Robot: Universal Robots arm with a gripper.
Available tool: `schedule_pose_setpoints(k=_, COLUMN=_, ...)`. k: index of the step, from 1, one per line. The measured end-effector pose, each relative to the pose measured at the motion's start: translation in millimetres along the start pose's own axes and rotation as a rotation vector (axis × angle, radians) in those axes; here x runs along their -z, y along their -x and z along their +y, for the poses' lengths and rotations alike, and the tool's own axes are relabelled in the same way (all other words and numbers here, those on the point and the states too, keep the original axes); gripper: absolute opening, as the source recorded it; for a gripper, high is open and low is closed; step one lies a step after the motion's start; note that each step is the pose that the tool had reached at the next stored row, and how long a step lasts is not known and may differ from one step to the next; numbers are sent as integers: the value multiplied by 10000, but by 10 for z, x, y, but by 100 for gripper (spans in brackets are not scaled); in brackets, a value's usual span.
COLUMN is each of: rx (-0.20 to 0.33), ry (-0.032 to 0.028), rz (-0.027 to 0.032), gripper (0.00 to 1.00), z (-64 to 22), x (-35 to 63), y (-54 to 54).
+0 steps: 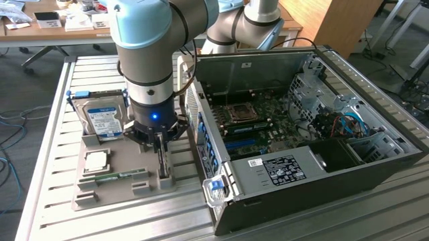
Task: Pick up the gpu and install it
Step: 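Pick up the gpu and move the gpu toward the slot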
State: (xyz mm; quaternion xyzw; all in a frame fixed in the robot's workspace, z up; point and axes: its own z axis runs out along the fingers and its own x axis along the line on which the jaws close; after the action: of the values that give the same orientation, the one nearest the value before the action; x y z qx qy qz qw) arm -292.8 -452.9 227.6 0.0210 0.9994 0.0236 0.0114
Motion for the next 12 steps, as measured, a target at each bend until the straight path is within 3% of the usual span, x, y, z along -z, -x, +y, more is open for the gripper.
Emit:
schedule_pose_setpoints(k=6, rx=0, ry=1, rz=-1, gripper=27, z=1, x=10, y=0)
schedule_pose_setpoints(k=12, rx=0, ry=-2, rz=0, gripper=27, z=5, x=113, y=2)
